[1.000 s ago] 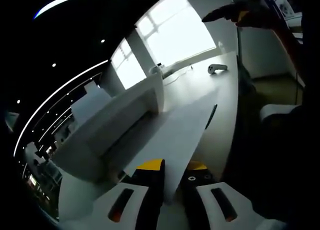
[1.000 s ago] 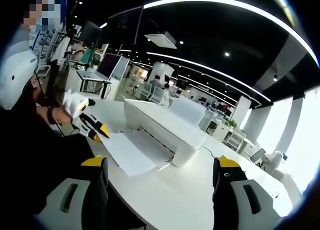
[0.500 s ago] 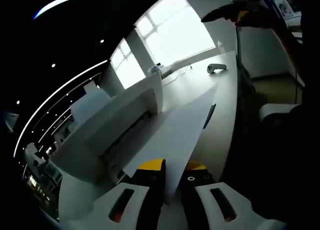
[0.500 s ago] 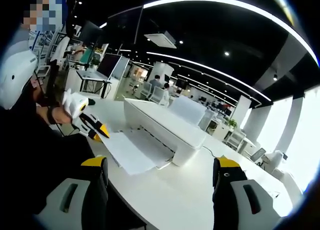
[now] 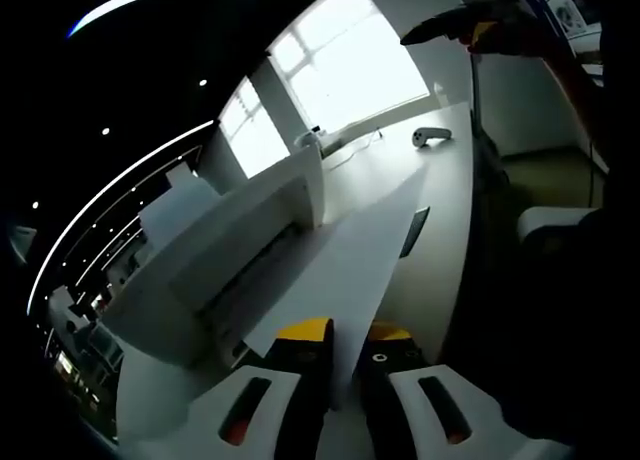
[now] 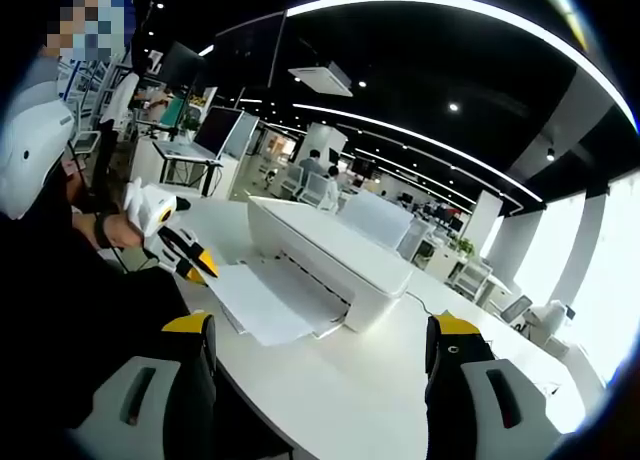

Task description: Remove the paper from the printer output slot and place it on top of the printer

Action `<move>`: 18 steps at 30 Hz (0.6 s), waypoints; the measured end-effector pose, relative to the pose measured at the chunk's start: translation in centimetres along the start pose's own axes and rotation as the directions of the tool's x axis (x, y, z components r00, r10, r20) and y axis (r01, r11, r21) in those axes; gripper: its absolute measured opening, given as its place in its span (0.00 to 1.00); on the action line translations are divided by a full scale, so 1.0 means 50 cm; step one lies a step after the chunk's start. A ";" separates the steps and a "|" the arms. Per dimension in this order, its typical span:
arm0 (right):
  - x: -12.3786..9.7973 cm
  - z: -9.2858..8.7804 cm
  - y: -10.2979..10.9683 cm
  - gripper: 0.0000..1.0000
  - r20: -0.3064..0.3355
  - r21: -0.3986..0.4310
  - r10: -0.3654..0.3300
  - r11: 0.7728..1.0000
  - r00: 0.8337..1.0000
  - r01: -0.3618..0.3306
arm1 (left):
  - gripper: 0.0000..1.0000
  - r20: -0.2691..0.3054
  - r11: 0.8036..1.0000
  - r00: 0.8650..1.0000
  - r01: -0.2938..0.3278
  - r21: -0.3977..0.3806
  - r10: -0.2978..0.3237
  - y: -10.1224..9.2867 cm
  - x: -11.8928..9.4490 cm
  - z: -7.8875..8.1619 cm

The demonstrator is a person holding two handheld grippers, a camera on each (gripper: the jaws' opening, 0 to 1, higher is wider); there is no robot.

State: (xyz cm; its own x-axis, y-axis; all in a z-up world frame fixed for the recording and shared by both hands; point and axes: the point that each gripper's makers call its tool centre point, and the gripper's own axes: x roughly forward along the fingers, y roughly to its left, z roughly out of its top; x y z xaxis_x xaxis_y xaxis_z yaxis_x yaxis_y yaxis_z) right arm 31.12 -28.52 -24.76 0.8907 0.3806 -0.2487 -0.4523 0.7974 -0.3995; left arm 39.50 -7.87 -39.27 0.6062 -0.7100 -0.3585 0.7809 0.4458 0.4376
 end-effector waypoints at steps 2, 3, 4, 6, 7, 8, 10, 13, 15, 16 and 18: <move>0.000 0.000 0.000 0.81 0.001 0.000 0.001 1.000 1.000 -0.001 | 0.13 0.000 1.000 1.000 0.000 0.000 0.000 0.000 0.000 0.000; 0.000 0.000 0.001 0.81 0.000 0.000 0.001 1.000 1.000 -0.001 | 0.13 -0.001 1.000 1.000 0.001 0.000 -0.001 0.000 0.000 0.000; 0.000 0.000 0.001 0.81 0.000 0.000 0.000 1.000 1.000 0.000 | 0.13 -0.001 1.000 1.000 0.001 0.000 -0.001 0.000 0.000 -0.001; 0.000 0.001 0.001 0.81 0.001 0.000 0.001 1.000 1.000 -0.001 | 0.13 -0.001 1.000 1.000 0.001 0.000 -0.001 -0.001 0.000 -0.001; 0.000 0.001 0.001 0.81 0.002 -0.001 0.001 1.000 1.000 -0.001 | 0.13 -0.001 1.000 1.000 0.002 0.000 -0.002 -0.001 0.000 -0.001; 0.000 0.001 0.001 0.81 0.002 -0.001 0.001 1.000 1.000 -0.001 | 0.13 -0.001 1.000 1.000 0.002 0.000 -0.002 -0.001 0.000 0.000; 0.000 0.001 0.001 0.81 0.001 0.000 0.001 1.000 1.000 -0.001 | 0.12 0.000 1.000 1.000 0.002 0.000 -0.002 -0.001 -0.001 0.000; 0.000 0.000 0.001 0.81 0.000 0.000 0.001 1.000 1.000 -0.001 | 0.12 0.000 1.000 1.000 0.004 0.000 -0.004 -0.003 -0.001 0.000; 0.000 0.001 0.001 0.81 0.002 0.000 0.001 1.000 1.000 -0.001 | 0.12 0.000 1.000 1.000 0.004 0.000 -0.004 -0.003 -0.001 0.000; 0.000 0.000 0.001 0.81 0.001 0.001 0.001 1.000 1.000 -0.001 | 0.12 0.000 1.000 1.000 0.004 0.001 -0.004 -0.003 -0.001 0.001; 0.000 0.000 0.001 0.81 0.000 0.000 0.001 1.000 1.000 -0.001 | 0.12 0.000 1.000 1.000 0.005 0.000 -0.005 -0.003 -0.001 0.001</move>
State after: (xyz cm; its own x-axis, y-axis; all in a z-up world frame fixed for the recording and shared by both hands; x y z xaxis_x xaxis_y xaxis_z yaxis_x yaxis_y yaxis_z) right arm 31.08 -28.49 -24.78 0.8902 0.3814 -0.2490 -0.4532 0.7969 -0.3995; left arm 39.34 -7.93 -39.29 0.6022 -0.7124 -0.3603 0.7839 0.4423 0.4357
